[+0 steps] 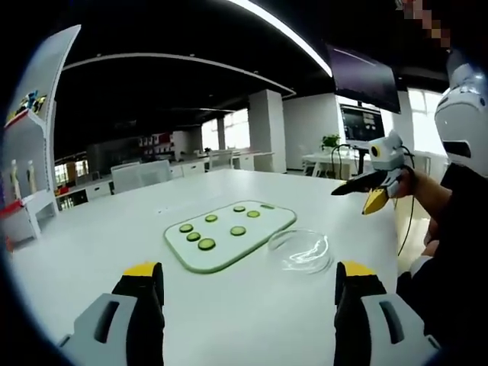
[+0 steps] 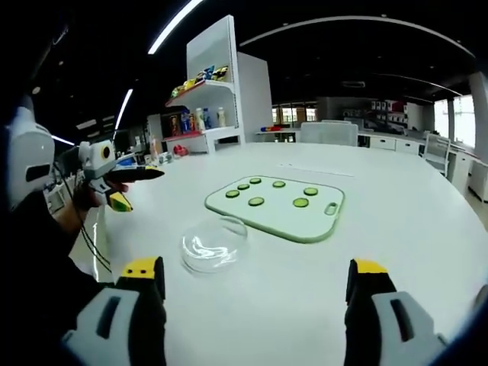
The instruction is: Open the petri dish lid, add cucumber slices into the petri dish, and close the lid
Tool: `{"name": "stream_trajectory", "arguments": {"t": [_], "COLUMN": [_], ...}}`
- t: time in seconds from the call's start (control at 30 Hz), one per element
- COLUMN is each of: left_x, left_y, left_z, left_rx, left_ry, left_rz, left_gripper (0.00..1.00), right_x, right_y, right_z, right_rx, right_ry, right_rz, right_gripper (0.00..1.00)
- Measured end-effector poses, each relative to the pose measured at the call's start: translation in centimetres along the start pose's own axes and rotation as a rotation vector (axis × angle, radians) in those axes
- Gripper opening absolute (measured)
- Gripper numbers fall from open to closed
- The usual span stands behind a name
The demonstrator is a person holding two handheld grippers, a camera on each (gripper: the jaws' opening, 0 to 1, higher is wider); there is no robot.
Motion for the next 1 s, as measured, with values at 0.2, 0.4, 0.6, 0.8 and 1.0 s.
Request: {"name": "stream_trajectory", "arguments": {"t": [0.2,0.4,0.6,0.8,1.0], "left_x": [1.1,2.5,4.0,6.1,7.5], "left_y": [1.7,2.3,3.3,2.7,3.2], "left_z": [0.1,1.5,1.6,1.4,2.3], "left_rx": [0.05,0.122,0.051,0.052,0.096], "left_ry": [0.028,0.062,0.1,0.107,0.033], "left_rz": [0.164,0.328,0.482,0.512,0.572], "left_gripper": [0.88,0.87,0.87,0.8,0.83], "right_x": [0.5,1.6,2.4,3.9,5.6], "right_y": [1.2,1.1,-0.3,-1.3,-2.7], "right_z": [-0.4,-0.3,-0.9,-1.2,-1.0], "right_rx": [0.071,0.018,-0.055,-0.156,-0.163], "right_ry": [0.066,0.104,0.213,0.2,0.184], "right_rz": [-0.024,-0.137,-0.326,-0.402,-0.525], "right_gripper": [0.95,0.97,0.97,0.96,0.9]}}
Point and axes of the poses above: the point that each gripper's makers call its tool centre point, and the gripper's own axes: x roughly forward along the fingers, y roughly to its right, z roughly out of its underside, the point moved 5 cm from there along -x, roughly backward along the fingers, and after that the axes turned 4 degrees about -x, right-handed, at the moved point
